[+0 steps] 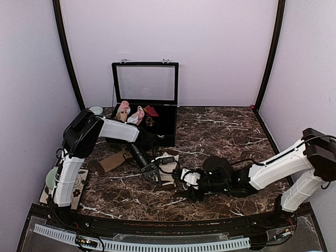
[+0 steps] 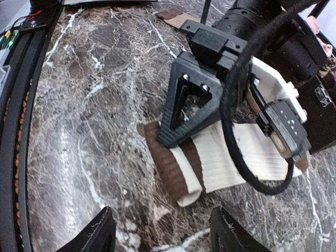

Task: Roll the socks
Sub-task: Roll the sock at the center of the board.

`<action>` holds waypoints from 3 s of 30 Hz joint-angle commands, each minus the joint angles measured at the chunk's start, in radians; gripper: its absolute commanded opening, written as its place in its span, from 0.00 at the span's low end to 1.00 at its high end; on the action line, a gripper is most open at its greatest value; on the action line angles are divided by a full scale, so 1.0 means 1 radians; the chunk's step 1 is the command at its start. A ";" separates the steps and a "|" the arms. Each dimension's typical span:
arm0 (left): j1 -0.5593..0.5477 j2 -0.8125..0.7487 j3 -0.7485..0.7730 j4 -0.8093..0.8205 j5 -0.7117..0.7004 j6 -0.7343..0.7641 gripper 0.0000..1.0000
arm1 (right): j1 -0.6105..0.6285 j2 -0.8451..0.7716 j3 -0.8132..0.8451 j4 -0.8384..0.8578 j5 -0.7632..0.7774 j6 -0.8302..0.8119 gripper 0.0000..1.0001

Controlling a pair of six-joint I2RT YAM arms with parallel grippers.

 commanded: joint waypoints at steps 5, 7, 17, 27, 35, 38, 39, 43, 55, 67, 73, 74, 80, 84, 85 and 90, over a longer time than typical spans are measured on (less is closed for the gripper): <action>0.008 0.050 0.010 0.001 -0.159 -0.028 0.00 | 0.006 0.156 0.182 -0.081 -0.181 -0.253 0.53; 0.009 0.050 0.007 0.001 -0.162 -0.026 0.00 | 0.003 0.186 0.206 -0.094 -0.181 -0.279 0.51; 0.009 0.050 0.006 -0.003 -0.177 -0.007 0.00 | -0.037 0.299 0.265 -0.092 -0.170 -0.331 0.47; 0.010 0.051 -0.012 0.016 -0.204 -0.009 0.01 | -0.040 0.271 0.286 -0.121 -0.138 -0.370 0.45; 0.009 0.050 -0.006 0.013 -0.213 -0.012 0.01 | -0.048 0.266 0.295 -0.154 -0.127 -0.391 0.44; 0.009 0.050 -0.001 0.005 -0.211 -0.007 0.01 | -0.059 0.288 0.296 -0.152 -0.124 -0.382 0.43; 0.009 0.050 -0.002 0.003 -0.211 -0.005 0.01 | -0.060 0.298 0.296 -0.146 -0.123 -0.380 0.42; 0.009 0.051 -0.007 0.004 -0.213 -0.001 0.01 | -0.068 0.334 0.305 -0.140 -0.112 -0.370 0.40; 0.029 -0.035 -0.006 0.021 -0.195 -0.009 0.15 | -0.080 0.379 0.277 -0.157 -0.133 -0.287 0.00; 0.068 -0.480 -0.347 0.304 -0.330 -0.014 0.47 | -0.170 0.386 0.306 -0.276 -0.395 -0.002 0.00; 0.062 -0.581 -0.453 0.402 -0.255 0.015 0.46 | -0.212 0.529 0.452 -0.467 -0.496 0.184 0.00; 0.054 -0.578 -0.451 0.403 -0.254 0.021 0.46 | -0.222 0.544 0.459 -0.475 -0.532 0.214 0.00; -0.033 -0.545 -0.449 0.443 -0.296 0.074 0.44 | -0.298 0.603 0.470 -0.479 -0.677 0.388 0.00; -0.088 -0.519 -0.449 0.477 -0.371 0.120 0.43 | -0.308 0.641 0.492 -0.530 -0.691 0.442 0.00; -0.098 -0.512 -0.449 0.488 -0.400 0.134 0.42 | -0.312 0.648 0.493 -0.539 -0.691 0.452 0.00; -0.114 -0.464 -0.429 0.529 -0.491 0.184 0.40 | -0.318 0.671 0.496 -0.566 -0.670 0.483 0.00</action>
